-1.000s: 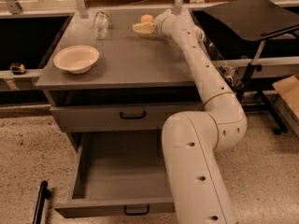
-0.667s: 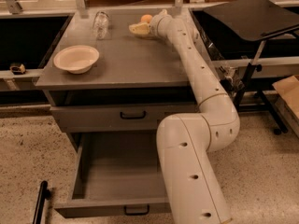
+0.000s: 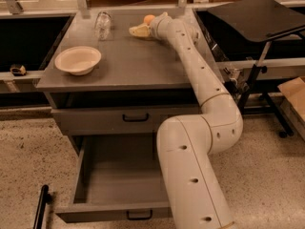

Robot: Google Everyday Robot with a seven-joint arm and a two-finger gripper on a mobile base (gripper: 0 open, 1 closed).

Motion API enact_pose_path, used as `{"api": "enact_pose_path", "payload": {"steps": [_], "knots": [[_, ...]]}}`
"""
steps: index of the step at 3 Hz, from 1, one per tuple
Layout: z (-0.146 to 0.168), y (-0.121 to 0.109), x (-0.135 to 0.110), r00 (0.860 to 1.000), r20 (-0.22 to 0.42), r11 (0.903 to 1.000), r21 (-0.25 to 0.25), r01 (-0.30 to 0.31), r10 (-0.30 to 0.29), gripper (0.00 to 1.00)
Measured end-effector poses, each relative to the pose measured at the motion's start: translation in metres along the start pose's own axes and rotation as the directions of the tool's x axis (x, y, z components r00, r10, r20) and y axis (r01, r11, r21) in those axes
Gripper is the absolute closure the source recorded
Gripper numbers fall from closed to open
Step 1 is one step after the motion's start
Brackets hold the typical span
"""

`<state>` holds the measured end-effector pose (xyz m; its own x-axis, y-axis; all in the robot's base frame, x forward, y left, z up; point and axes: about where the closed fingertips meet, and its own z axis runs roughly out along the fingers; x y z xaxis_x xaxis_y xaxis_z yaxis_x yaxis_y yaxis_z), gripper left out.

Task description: Place orange into middle drawer

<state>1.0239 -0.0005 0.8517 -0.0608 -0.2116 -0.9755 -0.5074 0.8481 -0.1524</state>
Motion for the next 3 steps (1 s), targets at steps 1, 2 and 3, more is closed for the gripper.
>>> {"api": "enact_pose_path", "payload": {"steps": [1,2,3], "knots": [[0.0,0.0,0.0,1.0,0.0,1.0,0.0,0.0,0.0,0.17],[0.0,0.0001,0.0,1.0,0.0,1.0,0.0,0.0,0.0,0.4],[0.0001,0.0001,0.0001,1.0,0.0,1.0,0.0,0.0,0.0,0.63]]}}
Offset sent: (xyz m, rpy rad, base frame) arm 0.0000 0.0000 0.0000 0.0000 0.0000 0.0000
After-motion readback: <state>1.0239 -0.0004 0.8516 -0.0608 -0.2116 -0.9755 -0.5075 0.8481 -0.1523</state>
